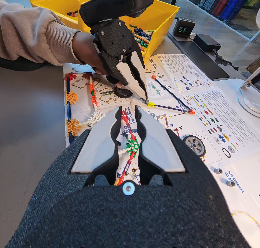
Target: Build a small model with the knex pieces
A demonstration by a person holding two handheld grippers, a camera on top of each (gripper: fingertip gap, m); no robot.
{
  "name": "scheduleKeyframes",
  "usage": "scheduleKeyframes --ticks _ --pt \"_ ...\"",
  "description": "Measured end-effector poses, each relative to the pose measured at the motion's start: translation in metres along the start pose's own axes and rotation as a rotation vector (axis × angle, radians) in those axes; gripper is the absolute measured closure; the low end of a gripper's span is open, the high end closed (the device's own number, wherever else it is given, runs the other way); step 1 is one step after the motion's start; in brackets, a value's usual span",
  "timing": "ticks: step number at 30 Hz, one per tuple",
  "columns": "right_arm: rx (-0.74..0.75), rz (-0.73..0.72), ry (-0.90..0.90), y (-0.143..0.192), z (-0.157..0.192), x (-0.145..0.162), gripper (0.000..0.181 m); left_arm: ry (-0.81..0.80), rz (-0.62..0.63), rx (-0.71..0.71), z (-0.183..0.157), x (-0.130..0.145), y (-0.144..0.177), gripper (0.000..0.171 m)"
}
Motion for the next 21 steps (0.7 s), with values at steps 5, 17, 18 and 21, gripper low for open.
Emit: scheduleKeyframes --ticks 5,17,18,21 --pt "-0.004 0.015 0.014 -0.004 0.004 0.002 0.164 0.03 0.009 0.063 0.0 -0.002 -0.004 0.153" --pt "0.165 -0.088 0.252 0.0 0.016 -0.012 0.164 0.473 -0.297 0.766 -0.02 -0.023 0.039 0.164" --pt "0.182 -0.09 0.3 0.0 0.019 -0.014 0.164 0.515 -0.311 0.835 -0.023 -0.023 0.041 0.164" --pt "0.201 -0.079 0.376 -0.001 0.024 -0.014 0.164 0.576 -0.319 0.966 -0.03 -0.021 0.043 0.165"
Point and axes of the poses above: each gripper's, where its closed fingertips meet, y back along the fingers, x out of its underside, z = x × y across the jaws, the point moved 8 cm from there along y, back along the fingers, and after that the axes turned 5 degrees about z, right-handed, at the moved point
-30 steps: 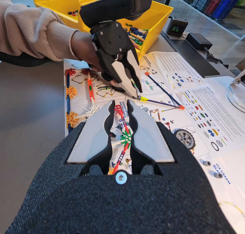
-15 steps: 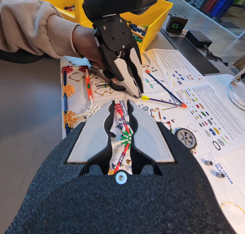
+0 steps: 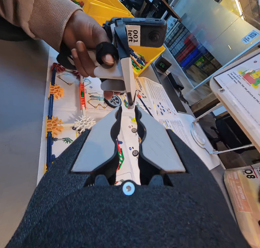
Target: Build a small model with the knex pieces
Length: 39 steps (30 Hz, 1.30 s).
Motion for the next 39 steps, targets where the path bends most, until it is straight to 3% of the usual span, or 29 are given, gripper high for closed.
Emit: scheduleKeyframes --ticks 7,18,21,25,28,30,34,39 --pt "0.006 0.008 0.055 0.0 0.004 -0.001 0.17 0.061 0.005 0.047 -0.001 0.004 -0.004 0.165" --pt "-0.033 0.015 -0.002 -0.002 0.004 0.002 0.174 0.096 0.017 0.054 0.002 0.009 -0.009 0.164" --pt "-0.012 0.022 -0.102 0.003 -0.014 0.009 0.174 -0.029 -0.017 -0.079 0.003 0.003 -0.003 0.147" --pt "0.138 0.23 -0.393 0.017 -0.088 0.071 0.174 -0.401 0.026 -0.46 0.0 -0.002 0.011 0.136" --pt "0.18 0.405 -0.531 0.024 -0.124 0.135 0.174 -0.495 0.031 -0.554 -0.001 0.002 0.011 0.136" --pt "0.158 0.465 -0.567 0.022 -0.13 0.16 0.174 -0.496 0.041 -0.567 0.002 0.006 0.01 0.136" --pt "0.112 0.549 -0.566 0.014 -0.128 0.18 0.173 -0.504 0.052 -0.591 0.007 0.008 0.011 0.138" --pt "0.1 0.561 -0.582 0.014 -0.129 0.18 0.167 -0.507 0.067 -0.59 0.01 0.01 0.01 0.138"
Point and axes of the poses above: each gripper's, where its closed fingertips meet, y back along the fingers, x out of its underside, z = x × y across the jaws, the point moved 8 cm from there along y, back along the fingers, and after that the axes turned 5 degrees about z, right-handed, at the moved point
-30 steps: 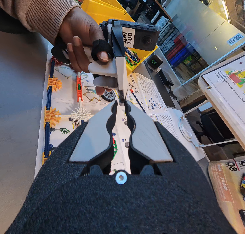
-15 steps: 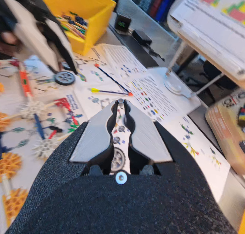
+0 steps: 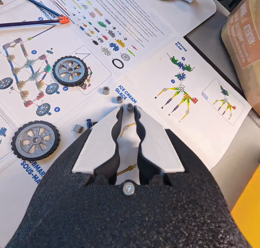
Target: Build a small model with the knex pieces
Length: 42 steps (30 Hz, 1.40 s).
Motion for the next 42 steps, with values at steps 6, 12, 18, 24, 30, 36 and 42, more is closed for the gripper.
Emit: scheduleKeyframes --ticks 6,12,18,24,30,36,42 --pt "0.009 -0.148 -0.066 0.035 -0.01 -0.011 0.164 0.001 0.0 0.008 -0.001 0.001 0.0 0.138" --pt "-0.066 -0.12 0.015 0.074 0.012 -0.003 0.167 -0.013 0.0 0.004 -0.003 0.001 -0.001 0.138" --pt "-0.175 0.042 0.104 0.076 0.056 0.035 0.167 -0.03 0.011 0.006 -0.006 0.002 -0.004 0.138" --pt "-0.157 0.084 0.099 0.067 0.063 0.046 0.168 -0.055 0.019 -0.004 -0.01 0.002 -0.005 0.139" --pt "-0.157 0.113 0.106 0.064 0.063 0.045 0.174 -0.061 0.02 -0.006 -0.011 0.003 -0.005 0.139" --pt "-0.188 0.119 0.114 0.07 0.061 0.033 0.166 -0.061 0.029 0.001 -0.01 0.004 -0.006 0.14" --pt "-0.153 0.077 0.002 0.045 0.055 0.009 0.167 -0.062 0.027 -0.002 -0.01 0.004 -0.006 0.14"
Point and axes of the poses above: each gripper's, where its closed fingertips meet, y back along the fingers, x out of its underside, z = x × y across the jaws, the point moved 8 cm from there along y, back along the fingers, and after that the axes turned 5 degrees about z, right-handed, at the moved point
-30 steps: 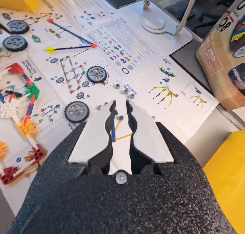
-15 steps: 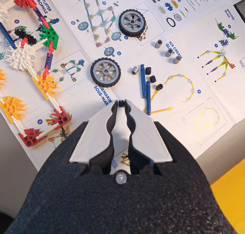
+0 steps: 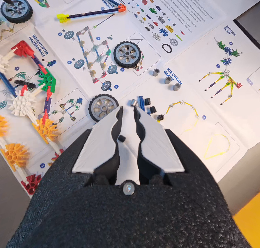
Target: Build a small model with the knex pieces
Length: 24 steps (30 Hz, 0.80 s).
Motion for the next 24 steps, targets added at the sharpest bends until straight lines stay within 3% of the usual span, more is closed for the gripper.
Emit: scheduleKeyframes --ticks 10,16,20,24 --pt "0.068 0.031 -0.027 -0.02 -0.001 -0.003 0.173 0.001 -0.001 0.01 0.0 0.0 0.0 0.14" --pt "0.073 0.072 0.031 -0.001 -0.015 -0.013 0.173 0.003 0.005 0.011 0.001 0.001 0.0 0.14" --pt "0.155 0.312 0.17 0.009 -0.051 -0.025 0.173 0.006 0.011 0.017 0.001 0.001 -0.001 0.14" --pt "0.129 0.588 0.358 -0.012 -0.08 -0.03 0.173 0.002 0.011 0.017 0.0 0.001 -0.001 0.14"
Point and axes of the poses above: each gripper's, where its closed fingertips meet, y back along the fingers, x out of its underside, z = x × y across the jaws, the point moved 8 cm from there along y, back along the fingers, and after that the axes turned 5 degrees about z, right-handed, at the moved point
